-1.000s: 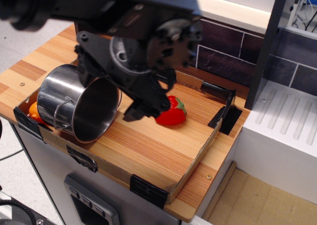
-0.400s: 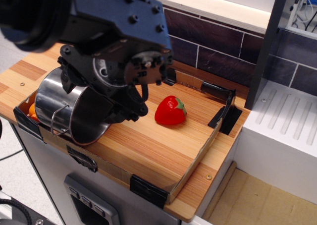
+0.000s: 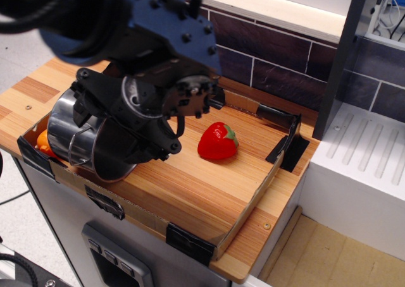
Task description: Upright metal pot
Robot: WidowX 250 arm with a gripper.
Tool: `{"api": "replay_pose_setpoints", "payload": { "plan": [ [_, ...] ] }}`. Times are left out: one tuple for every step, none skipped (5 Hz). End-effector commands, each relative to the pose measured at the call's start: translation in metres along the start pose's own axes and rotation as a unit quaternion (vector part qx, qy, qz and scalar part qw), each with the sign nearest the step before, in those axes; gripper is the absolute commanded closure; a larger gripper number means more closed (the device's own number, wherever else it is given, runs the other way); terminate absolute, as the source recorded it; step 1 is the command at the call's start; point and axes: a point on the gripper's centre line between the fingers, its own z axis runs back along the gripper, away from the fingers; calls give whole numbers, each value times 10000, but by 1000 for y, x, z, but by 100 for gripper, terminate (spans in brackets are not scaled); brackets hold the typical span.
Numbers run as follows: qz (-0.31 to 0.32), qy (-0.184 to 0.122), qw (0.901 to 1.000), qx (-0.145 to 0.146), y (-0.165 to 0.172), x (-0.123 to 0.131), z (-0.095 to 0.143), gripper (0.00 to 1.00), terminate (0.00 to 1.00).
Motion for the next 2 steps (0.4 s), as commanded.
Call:
{"api": "replay_pose_setpoints", "payload": {
  "plan": [
    [315, 124, 9994, 100, 5, 13, -9, 0, 0],
    [397, 168, 9990, 134, 6, 16, -11, 0, 0]
  ]
}}
